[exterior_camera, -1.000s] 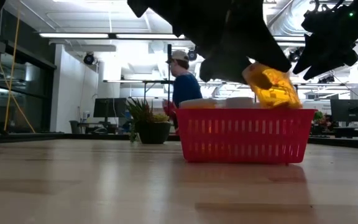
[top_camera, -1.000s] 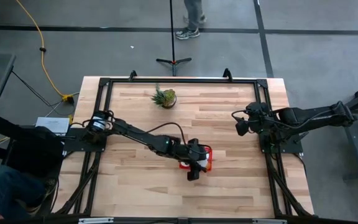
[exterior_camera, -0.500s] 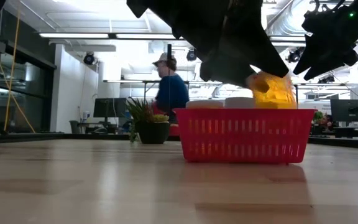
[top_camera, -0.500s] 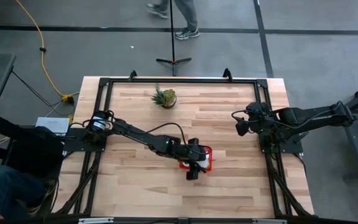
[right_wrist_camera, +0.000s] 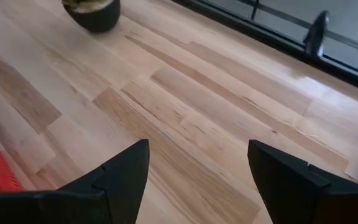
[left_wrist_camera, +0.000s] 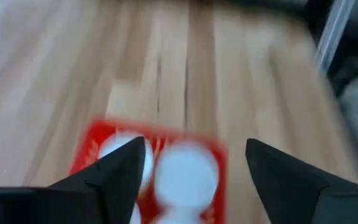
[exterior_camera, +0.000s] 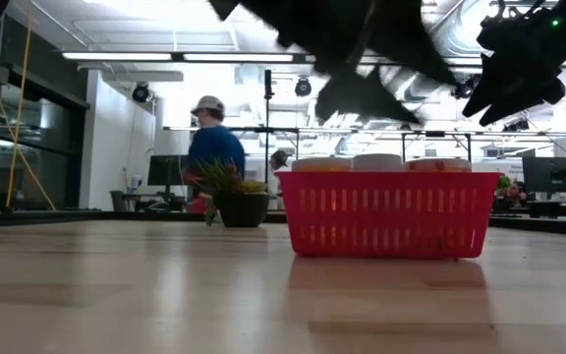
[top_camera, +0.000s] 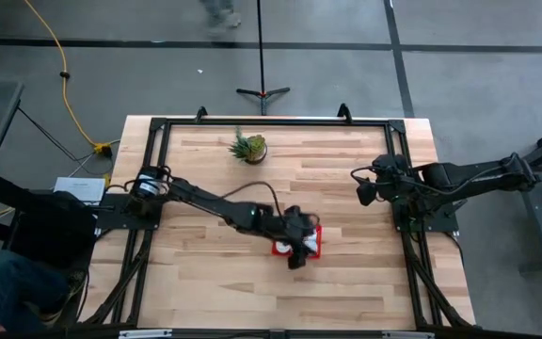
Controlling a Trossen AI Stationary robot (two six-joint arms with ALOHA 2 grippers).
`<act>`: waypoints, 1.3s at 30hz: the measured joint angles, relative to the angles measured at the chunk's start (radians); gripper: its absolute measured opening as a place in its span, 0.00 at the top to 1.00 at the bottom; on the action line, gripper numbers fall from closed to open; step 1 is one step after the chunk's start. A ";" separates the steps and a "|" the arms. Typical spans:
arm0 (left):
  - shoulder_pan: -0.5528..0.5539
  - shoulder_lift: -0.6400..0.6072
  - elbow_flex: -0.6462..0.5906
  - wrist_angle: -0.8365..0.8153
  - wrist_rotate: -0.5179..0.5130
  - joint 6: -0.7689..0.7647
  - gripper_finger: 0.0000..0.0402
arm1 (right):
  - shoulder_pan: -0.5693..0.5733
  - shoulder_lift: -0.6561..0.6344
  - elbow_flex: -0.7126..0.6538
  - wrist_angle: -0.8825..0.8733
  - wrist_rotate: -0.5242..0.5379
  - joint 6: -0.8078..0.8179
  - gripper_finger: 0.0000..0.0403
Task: Pick and place pill bottles into a basket
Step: Return to Home Position
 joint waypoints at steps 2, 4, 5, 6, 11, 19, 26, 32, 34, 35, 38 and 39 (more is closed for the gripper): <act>0.020 -0.027 0.011 0.058 0.020 -0.060 0.28 | 0.008 -0.003 0.000 0.026 0.002 -0.026 0.35; 0.035 -0.067 0.008 0.123 0.016 -0.069 0.36 | 0.025 -0.008 0.000 0.062 0.015 -0.075 0.35; 0.043 -0.085 0.007 0.151 0.000 -0.059 0.41 | 0.037 -0.013 0.000 0.083 0.029 -0.101 0.35; 0.048 -0.105 0.004 0.164 -0.024 -0.042 0.46 | 0.048 -0.021 0.000 0.101 0.040 -0.128 0.35; 0.076 -0.198 -0.010 0.152 -0.136 0.067 0.73 | 0.093 -0.061 0.000 0.179 0.112 -0.207 0.35; 0.116 -0.347 -0.010 0.147 -0.039 0.241 0.93 | 0.145 -0.137 0.000 0.250 0.133 -0.304 0.35; 0.116 -0.552 -0.140 0.005 -0.073 0.302 0.92 | 0.200 -0.206 0.000 0.330 0.132 -0.390 0.35; 0.116 -0.857 -0.604 0.292 -0.078 0.243 0.92 | 0.224 -0.225 0.000 0.333 0.124 -0.426 0.35; 0.116 -0.966 -0.773 0.398 -0.087 0.222 0.90 | 0.225 -0.222 0.000 0.327 0.119 -0.426 0.35; 0.116 -1.023 -0.849 0.432 -0.087 0.216 0.91 | 0.225 -0.220 0.000 0.317 0.117 -0.426 0.35; 0.116 -1.187 -1.042 0.484 -0.085 0.219 0.95 | 0.225 -0.214 0.000 0.268 0.106 -0.418 0.35; 0.116 -1.241 -1.095 0.497 -0.071 0.221 0.94 | 0.225 -0.213 0.000 0.253 0.101 -0.403 0.35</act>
